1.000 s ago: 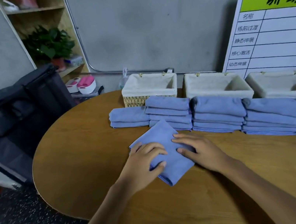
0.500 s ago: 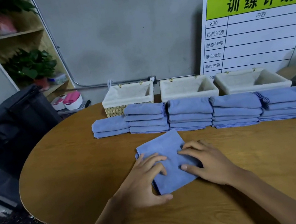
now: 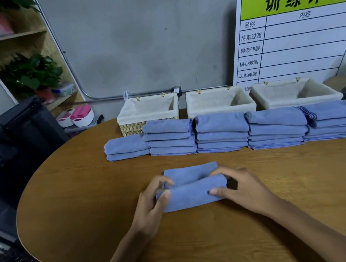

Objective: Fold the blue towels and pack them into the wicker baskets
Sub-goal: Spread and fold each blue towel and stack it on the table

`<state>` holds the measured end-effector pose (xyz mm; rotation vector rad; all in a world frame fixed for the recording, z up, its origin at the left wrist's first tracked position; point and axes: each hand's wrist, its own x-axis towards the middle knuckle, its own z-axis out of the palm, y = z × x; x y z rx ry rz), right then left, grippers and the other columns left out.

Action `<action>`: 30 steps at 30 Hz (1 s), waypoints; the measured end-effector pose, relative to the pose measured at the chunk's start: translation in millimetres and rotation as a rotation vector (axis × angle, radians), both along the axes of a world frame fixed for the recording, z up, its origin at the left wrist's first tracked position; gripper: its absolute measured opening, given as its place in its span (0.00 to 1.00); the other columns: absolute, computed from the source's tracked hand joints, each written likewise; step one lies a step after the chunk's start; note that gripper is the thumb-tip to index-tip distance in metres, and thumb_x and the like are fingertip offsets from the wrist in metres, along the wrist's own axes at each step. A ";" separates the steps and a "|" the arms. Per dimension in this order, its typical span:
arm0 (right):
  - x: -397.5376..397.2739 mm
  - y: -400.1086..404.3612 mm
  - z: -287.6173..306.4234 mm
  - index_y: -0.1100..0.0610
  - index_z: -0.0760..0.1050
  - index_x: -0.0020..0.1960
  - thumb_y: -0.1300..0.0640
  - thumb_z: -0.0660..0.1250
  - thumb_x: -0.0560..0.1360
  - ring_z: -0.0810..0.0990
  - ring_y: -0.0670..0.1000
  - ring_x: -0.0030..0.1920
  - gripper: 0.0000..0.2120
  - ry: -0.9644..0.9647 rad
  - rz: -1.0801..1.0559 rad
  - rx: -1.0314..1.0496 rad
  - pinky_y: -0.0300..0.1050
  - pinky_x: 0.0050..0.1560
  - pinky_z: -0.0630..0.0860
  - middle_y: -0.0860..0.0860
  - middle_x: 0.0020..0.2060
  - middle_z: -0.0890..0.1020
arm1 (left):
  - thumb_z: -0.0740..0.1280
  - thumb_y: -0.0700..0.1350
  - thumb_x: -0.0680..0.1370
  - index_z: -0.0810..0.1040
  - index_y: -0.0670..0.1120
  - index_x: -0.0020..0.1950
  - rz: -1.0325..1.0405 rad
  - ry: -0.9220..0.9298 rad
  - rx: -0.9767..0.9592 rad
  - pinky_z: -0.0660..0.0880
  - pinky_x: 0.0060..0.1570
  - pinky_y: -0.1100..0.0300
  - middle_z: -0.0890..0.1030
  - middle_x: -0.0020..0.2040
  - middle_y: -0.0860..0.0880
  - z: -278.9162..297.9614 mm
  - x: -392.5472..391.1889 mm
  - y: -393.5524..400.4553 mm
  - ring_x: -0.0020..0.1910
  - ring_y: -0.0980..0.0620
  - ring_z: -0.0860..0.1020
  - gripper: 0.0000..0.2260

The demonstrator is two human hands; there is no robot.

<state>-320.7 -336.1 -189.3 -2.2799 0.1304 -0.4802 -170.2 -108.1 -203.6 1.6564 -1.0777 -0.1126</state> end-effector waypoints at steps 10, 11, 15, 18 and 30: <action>49.9 -5.1 -11.3 0.50 0.75 0.47 0.44 0.68 0.77 0.82 0.47 0.38 0.10 -0.001 -0.296 0.258 0.55 0.39 0.78 0.48 0.38 0.83 | 0.72 0.56 0.76 0.65 0.59 0.72 0.384 0.249 0.121 0.66 0.26 0.64 0.75 0.27 0.49 7.5 5.1 -37.4 0.24 0.57 0.68 0.28; 51.2 -7.1 -12.4 0.51 0.73 0.48 0.45 0.68 0.77 0.80 0.46 0.35 0.10 -0.003 -0.317 0.214 0.52 0.36 0.76 0.48 0.36 0.81 | 0.73 0.56 0.76 0.65 0.59 0.71 0.416 0.229 0.141 0.67 0.26 0.63 0.75 0.27 0.47 8.3 5.0 -40.6 0.24 0.57 0.69 0.27; 54.8 -12.0 -12.0 0.50 0.68 0.62 0.46 0.69 0.77 0.78 0.47 0.45 0.18 0.083 -0.317 0.105 0.45 0.43 0.74 0.47 0.46 0.78 | 0.71 0.62 0.73 0.63 0.60 0.69 0.579 -0.011 0.342 0.79 0.48 0.51 0.82 0.40 0.54 3.8 10.4 -46.4 0.39 0.58 0.80 0.28; 58.3 -11.9 -3.7 0.52 0.70 0.69 0.46 0.68 0.78 0.78 0.48 0.55 0.23 0.203 -0.286 0.017 0.45 0.52 0.75 0.48 0.56 0.79 | 0.66 0.70 0.72 0.60 0.60 0.70 0.597 -0.073 0.513 0.74 0.59 0.46 0.80 0.55 0.54 4.0 20.6 -41.5 0.54 0.52 0.79 0.32; 40.3 -10.9 29.5 0.45 0.75 0.45 0.49 0.68 0.79 0.78 0.35 0.39 0.04 0.471 0.019 0.151 0.30 0.37 0.69 0.40 0.39 0.80 | 0.60 0.72 0.75 0.77 0.43 0.52 0.353 -0.022 0.978 0.81 0.35 0.59 0.82 0.30 0.48 54.2 17.2 -36.2 0.25 0.52 0.82 0.31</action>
